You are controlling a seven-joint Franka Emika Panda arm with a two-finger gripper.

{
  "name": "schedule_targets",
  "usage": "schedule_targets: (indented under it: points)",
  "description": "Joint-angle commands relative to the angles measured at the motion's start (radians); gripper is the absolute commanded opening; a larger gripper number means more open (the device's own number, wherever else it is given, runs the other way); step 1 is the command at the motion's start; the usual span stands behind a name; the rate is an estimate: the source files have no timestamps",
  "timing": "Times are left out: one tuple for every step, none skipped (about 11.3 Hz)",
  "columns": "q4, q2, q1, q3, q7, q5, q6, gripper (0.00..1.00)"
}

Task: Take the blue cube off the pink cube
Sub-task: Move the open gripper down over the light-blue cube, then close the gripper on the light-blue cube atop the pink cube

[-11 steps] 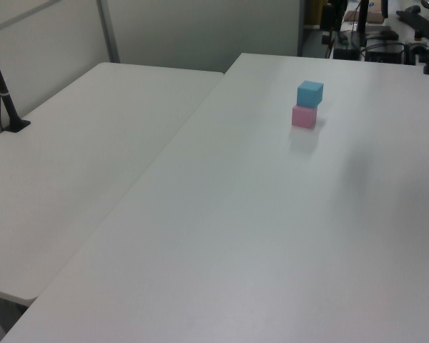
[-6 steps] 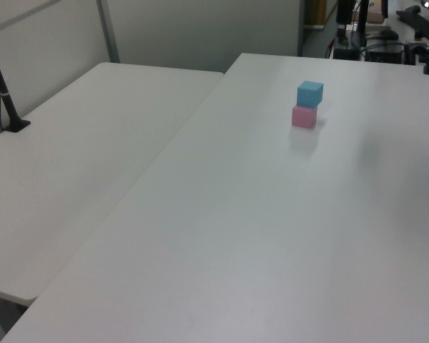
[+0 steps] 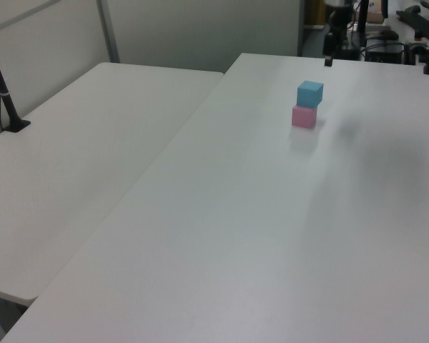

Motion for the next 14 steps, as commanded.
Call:
schedule_targets:
  points:
    - [0.002, 0.074, 0.028, -0.007, 0.134, 0.021, 0.062, 1.00]
    - [0.001, 0.086, 0.034, -0.008, 0.136, 0.019, 0.063, 1.00]
    - [-0.004, 0.092, 0.034, -0.008, 0.136, 0.019, 0.064, 1.00]
    - [-0.002, 0.106, 0.034, -0.008, 0.136, 0.019, 0.070, 1.00]
    - [0.001, 0.120, 0.037, -0.008, 0.144, 0.019, 0.076, 1.00]
    - [0.001, 0.124, 0.039, -0.007, 0.150, 0.019, 0.076, 1.00]
    - [0.002, 0.127, 0.039, -0.007, 0.151, 0.019, 0.079, 1.00]
    - [0.001, 0.129, 0.039, -0.007, 0.156, 0.021, 0.102, 0.93]
    - [0.001, 0.129, 0.038, -0.007, 0.156, 0.021, 0.111, 0.82]
    - [0.001, 0.129, 0.038, -0.007, 0.157, 0.021, 0.112, 0.71]
    - [0.001, 0.126, 0.038, -0.007, 0.156, 0.021, 0.110, 0.63]
    - [0.001, 0.115, 0.038, -0.007, 0.139, 0.019, 0.098, 0.63]
    - [-0.005, 0.094, 0.036, -0.007, 0.110, 0.018, 0.086, 0.63]
    - [-0.005, 0.071, 0.033, -0.007, 0.061, 0.018, 0.035, 0.63]
